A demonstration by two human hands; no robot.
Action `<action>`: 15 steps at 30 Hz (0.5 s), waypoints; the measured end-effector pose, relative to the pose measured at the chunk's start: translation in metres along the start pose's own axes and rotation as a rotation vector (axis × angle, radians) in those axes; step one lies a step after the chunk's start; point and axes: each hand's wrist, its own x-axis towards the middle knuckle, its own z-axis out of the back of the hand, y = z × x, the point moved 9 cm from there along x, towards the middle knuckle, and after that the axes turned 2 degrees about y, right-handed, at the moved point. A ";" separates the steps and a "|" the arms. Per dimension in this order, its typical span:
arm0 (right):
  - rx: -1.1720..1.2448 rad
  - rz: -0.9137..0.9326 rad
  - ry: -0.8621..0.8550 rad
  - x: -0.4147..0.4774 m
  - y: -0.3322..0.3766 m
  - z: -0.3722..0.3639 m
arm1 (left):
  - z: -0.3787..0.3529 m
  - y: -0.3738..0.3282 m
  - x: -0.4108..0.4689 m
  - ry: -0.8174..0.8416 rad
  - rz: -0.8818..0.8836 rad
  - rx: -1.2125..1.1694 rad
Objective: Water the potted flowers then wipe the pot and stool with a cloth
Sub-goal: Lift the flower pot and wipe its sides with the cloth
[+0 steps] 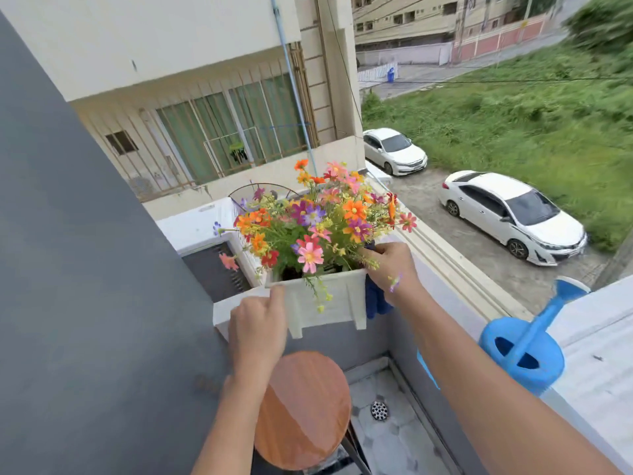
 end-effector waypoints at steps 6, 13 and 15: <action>0.054 -0.081 -0.064 -0.008 -0.013 -0.009 | -0.089 -0.009 -0.032 0.429 0.260 -0.407; 0.071 -0.013 -0.046 -0.028 0.002 -0.018 | -0.094 -0.011 -0.029 0.439 0.467 -0.671; 0.073 0.031 -0.049 -0.034 0.011 -0.018 | -0.088 -0.016 -0.027 0.439 0.431 -0.661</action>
